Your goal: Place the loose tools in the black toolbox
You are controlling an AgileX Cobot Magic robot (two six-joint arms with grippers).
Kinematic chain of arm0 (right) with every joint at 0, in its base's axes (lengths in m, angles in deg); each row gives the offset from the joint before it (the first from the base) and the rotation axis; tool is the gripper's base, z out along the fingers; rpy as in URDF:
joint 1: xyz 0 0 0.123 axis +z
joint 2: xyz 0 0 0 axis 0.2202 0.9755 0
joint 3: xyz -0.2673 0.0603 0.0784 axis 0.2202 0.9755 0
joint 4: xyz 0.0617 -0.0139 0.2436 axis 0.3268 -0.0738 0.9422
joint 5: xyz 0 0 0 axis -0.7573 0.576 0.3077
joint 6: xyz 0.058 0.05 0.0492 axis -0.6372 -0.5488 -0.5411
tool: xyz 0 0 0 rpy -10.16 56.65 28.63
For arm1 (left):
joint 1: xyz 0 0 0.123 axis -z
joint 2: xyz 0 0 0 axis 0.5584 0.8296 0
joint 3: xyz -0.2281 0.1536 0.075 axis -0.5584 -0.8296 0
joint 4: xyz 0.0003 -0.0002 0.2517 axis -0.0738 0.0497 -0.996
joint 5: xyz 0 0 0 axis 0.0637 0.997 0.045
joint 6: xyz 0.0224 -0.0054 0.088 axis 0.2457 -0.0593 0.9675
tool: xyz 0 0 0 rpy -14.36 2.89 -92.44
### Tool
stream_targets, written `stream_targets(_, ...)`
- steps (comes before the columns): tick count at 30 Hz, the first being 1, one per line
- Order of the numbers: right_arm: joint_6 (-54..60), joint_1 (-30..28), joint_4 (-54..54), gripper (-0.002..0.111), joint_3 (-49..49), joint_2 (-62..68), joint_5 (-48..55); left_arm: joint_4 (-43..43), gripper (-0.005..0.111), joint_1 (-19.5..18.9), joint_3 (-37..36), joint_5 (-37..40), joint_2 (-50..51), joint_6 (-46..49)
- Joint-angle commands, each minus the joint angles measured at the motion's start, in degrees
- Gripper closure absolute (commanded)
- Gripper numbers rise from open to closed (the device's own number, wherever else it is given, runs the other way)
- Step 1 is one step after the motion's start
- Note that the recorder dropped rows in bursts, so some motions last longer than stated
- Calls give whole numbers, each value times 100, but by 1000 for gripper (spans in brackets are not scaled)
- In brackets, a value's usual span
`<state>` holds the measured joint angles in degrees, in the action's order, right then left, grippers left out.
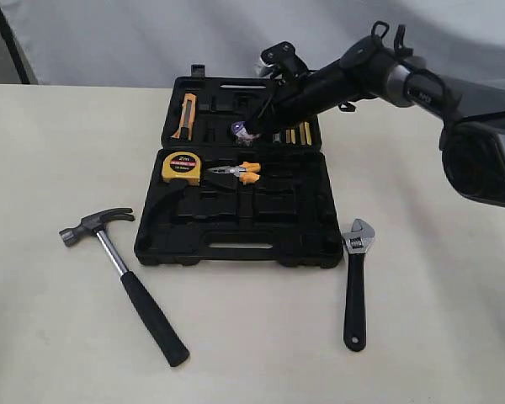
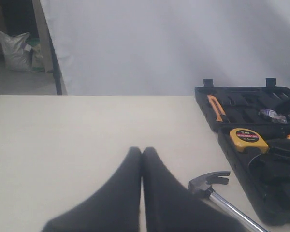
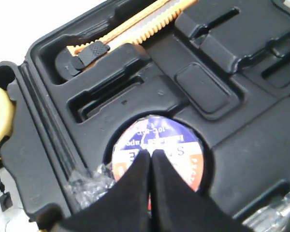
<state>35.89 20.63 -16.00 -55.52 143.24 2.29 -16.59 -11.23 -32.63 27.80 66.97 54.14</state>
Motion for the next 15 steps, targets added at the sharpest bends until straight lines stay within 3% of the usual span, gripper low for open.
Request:
stream_targets(1, -392, -78, -597, 109, -17, -344, 354, 78, 105, -19, -53, -97, -46, -59)
stream_targets(11, -1640, -869, -781, 109, -5, -1560, 2007, 78, 105, -19, -53, -97, -46, -59)
stream_targets(15, -2074, -1187, -945, 109, 181, -1985, 2032, 78, 105, -19, -53, -97, -46, -59)
